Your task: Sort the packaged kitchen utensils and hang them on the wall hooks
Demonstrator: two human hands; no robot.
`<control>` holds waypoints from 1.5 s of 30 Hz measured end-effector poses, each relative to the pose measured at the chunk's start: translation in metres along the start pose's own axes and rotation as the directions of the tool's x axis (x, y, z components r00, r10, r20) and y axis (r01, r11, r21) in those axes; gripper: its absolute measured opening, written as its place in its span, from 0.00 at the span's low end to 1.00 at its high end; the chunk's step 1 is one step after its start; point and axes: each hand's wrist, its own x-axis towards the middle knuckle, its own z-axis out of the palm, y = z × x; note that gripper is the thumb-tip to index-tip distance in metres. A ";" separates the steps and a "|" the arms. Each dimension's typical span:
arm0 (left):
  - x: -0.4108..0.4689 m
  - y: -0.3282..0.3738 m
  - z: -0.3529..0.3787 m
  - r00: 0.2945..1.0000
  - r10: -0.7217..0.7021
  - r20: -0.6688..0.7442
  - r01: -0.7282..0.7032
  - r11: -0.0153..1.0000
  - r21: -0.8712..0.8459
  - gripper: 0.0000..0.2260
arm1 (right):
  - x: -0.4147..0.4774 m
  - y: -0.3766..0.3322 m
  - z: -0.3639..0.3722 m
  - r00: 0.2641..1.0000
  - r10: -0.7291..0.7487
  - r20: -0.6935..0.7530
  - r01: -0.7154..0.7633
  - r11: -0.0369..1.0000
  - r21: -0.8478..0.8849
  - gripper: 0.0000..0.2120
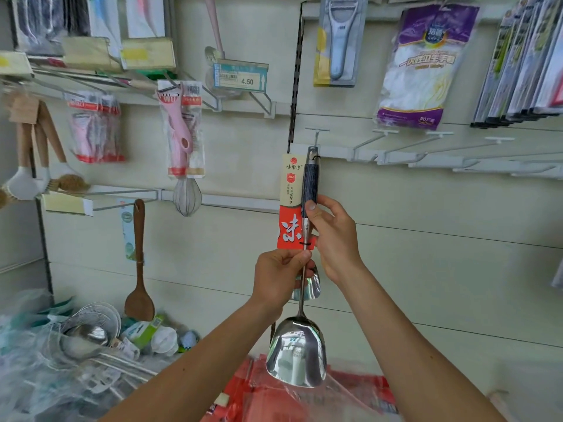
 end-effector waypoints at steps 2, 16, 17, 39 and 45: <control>0.002 -0.001 0.000 1.000 0.009 0.008 -0.009 1.000 0.015 0.07 | 0.000 0.000 -0.001 1.000 -0.005 -0.010 0.005 1.000 0.003 0.18; 0.022 -0.009 -0.008 0.999 0.010 0.041 -0.013 0.997 0.073 0.08 | 0.010 0.010 0.002 1.000 0.002 -0.023 0.000 0.999 0.049 0.17; 0.023 -0.010 -0.008 0.999 0.003 0.044 -0.007 0.997 0.076 0.08 | 0.013 0.012 0.002 0.999 0.010 -0.032 -0.009 0.999 0.052 0.17; 0.106 -0.035 0.017 0.995 -0.088 -0.044 0.091 0.994 0.061 0.07 | 0.098 0.054 -0.003 0.997 0.052 -0.060 -0.050 0.998 0.037 0.12; 0.131 -0.041 0.019 0.995 -0.087 -0.051 0.092 0.991 0.102 0.06 | 0.122 0.064 -0.004 0.996 0.058 -0.066 -0.056 0.998 0.036 0.14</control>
